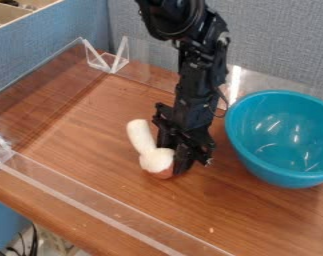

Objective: Put the mushroom in the blue bowl

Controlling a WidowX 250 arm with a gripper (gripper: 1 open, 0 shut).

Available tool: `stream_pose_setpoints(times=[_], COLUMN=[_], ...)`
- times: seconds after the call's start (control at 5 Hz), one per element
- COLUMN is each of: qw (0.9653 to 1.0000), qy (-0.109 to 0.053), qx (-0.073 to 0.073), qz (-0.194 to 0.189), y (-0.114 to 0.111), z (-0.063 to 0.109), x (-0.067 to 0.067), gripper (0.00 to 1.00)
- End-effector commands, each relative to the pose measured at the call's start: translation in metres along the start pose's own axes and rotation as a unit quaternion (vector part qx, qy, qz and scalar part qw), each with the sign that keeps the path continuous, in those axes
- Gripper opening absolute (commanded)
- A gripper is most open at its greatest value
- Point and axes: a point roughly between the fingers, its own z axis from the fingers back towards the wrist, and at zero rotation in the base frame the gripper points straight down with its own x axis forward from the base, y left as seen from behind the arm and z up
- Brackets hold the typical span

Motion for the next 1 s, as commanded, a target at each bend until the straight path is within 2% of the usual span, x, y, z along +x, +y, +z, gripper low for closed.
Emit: stream_pose_setpoints(times=[0.0, 0.2, 0.4, 0.8], qw=[0.9998, 0.9997, 0.9992, 0.9972], qy=[-0.02, -0.022, -0.033, -0.049], qx=[0.006, 0.006, 0.005, -0.001], qz=[0.004, 0.002, 0.024, 0.057], y=[0.008, 0.011, 0.016, 0.023], z=[0.015, 0.017, 0.024, 0.027], x=[-0.012, -0.025, -0.028, -0.024], gripper=[0.0, 0.0, 0.0, 0.0])
